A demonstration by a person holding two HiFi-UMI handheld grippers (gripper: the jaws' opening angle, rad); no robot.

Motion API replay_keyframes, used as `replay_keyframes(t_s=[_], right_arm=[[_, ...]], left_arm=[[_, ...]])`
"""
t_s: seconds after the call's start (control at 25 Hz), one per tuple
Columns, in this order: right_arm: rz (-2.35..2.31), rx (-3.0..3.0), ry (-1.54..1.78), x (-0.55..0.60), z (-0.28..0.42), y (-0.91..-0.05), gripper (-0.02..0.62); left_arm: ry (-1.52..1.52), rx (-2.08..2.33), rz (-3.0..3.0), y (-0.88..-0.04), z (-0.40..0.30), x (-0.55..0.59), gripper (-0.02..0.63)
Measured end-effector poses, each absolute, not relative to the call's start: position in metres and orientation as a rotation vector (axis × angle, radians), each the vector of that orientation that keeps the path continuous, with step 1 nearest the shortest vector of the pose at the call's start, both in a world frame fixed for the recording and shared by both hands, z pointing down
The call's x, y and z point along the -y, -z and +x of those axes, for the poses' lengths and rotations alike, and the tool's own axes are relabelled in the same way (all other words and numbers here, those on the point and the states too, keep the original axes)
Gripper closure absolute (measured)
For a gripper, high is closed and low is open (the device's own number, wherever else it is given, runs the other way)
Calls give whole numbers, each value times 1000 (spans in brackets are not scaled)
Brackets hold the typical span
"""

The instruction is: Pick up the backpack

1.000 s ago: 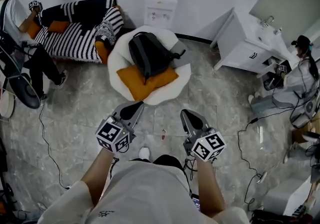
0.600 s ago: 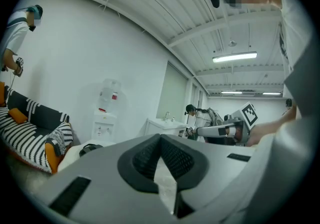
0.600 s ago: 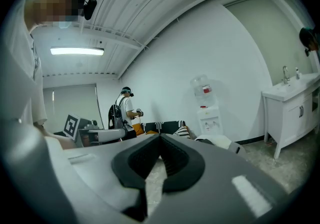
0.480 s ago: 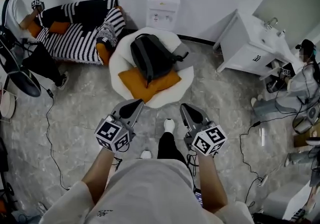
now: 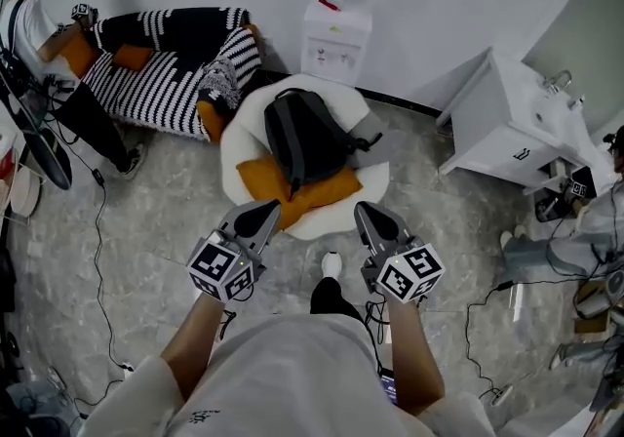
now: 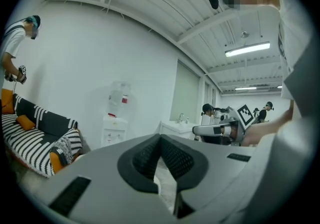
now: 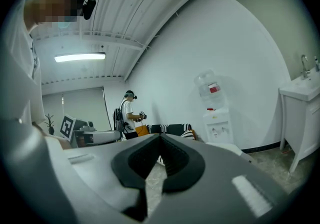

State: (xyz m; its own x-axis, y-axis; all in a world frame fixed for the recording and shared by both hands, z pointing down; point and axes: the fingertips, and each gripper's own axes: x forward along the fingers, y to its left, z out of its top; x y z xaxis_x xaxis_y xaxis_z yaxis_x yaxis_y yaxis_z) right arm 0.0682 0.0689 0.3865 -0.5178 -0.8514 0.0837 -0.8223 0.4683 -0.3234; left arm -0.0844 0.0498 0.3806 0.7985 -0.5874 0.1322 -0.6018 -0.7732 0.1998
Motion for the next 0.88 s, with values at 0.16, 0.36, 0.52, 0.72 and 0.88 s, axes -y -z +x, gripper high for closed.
replay_keyframes(t_s=[0.16, 0.36, 0.52, 0.72, 0.88], right_arm=[[-1434, -2658, 513, -22, 94, -385, 592], [-1359, -2708, 540, 26, 127, -388, 592], [-1296, -2751, 559, 64, 147, -394, 592], [-1228, -2792, 572, 105, 163, -404, 592], [-1176, -2818, 594, 131, 169, -412, 592]], left_arm=[[-72, 998, 2718, -374, -59, -7, 618], [-69, 1082, 2684, -372, -27, 32, 618], [-83, 1148, 2652, -376, -9, 61, 618], [-64, 1239, 2590, -379, 1, 92, 618], [-71, 1308, 2543, -382, 0, 112, 618]])
